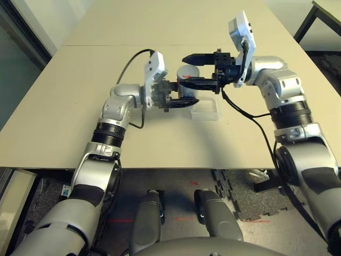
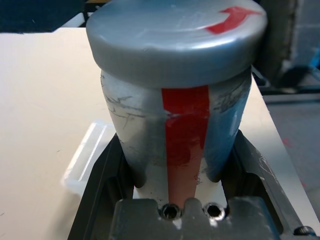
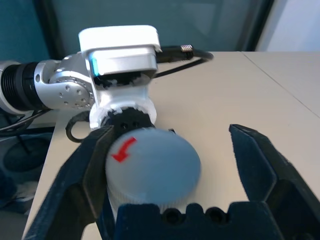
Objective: Pour the medicine from the bottle into the box.
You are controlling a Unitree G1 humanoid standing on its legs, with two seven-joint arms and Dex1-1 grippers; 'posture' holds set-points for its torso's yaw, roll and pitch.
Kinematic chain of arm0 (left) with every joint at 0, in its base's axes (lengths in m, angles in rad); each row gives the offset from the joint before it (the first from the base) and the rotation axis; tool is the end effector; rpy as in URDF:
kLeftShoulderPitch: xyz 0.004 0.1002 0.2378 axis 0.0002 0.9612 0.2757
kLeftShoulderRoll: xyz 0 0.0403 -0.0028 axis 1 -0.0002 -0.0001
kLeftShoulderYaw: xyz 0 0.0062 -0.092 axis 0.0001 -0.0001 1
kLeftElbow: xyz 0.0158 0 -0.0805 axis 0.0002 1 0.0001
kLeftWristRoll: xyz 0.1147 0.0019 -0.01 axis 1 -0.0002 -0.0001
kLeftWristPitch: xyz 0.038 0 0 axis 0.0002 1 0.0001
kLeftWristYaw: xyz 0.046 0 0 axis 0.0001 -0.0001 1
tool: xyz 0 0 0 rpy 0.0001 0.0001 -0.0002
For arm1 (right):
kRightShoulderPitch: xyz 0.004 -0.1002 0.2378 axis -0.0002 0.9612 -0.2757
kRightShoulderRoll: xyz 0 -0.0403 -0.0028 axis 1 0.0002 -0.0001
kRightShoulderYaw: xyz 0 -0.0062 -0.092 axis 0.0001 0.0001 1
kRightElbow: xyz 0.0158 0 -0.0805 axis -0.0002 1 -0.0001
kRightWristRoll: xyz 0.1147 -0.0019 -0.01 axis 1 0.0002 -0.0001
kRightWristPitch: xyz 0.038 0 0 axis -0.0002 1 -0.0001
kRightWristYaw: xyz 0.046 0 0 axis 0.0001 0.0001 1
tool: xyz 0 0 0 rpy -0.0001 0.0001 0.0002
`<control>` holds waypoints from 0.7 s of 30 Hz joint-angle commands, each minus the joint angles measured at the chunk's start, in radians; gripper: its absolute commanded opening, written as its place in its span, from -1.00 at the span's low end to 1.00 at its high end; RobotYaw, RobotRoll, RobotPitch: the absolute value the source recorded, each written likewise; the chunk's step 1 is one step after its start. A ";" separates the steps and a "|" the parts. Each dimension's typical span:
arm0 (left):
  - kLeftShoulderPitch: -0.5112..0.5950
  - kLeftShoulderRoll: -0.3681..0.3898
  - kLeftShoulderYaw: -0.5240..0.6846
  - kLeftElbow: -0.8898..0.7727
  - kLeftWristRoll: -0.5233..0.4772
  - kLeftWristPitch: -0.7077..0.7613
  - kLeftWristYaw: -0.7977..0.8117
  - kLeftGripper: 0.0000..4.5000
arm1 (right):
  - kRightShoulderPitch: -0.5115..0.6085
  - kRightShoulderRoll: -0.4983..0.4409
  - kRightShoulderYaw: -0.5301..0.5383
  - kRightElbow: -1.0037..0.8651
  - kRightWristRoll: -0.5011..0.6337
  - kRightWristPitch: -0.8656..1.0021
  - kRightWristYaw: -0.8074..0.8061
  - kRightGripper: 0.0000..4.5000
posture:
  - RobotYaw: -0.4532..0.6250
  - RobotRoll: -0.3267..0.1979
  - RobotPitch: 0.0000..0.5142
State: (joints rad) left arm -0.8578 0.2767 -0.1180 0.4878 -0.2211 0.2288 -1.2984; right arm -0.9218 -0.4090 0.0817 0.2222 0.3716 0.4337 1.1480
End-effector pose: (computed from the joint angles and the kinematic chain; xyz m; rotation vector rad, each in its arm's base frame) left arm 0.3458 0.1371 0.1878 0.2006 0.0052 -1.4611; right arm 0.3281 -0.1516 0.2556 -0.2325 -0.1379 1.3386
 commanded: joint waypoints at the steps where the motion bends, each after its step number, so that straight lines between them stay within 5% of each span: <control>1: 0.005 -0.002 -0.035 0.019 0.004 -0.018 -0.026 0.11 | 0.014 -0.009 -0.035 -0.096 0.010 0.047 -0.089 1.00 | -0.52 0.25 -0.49; 21: -0.033 0.014 -0.017 0.107 0.004 -0.069 0.010 0.11 | 0.081 -0.016 -0.025 -0.200 0.058 0.157 -0.197 1.00 | -0.51 0.25 -0.51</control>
State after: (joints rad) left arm -0.8745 0.2839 -0.1410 0.5718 -0.2240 0.1825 -1.2907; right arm -0.8506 -0.4196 0.0618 0.0649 0.4071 0.5569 0.9566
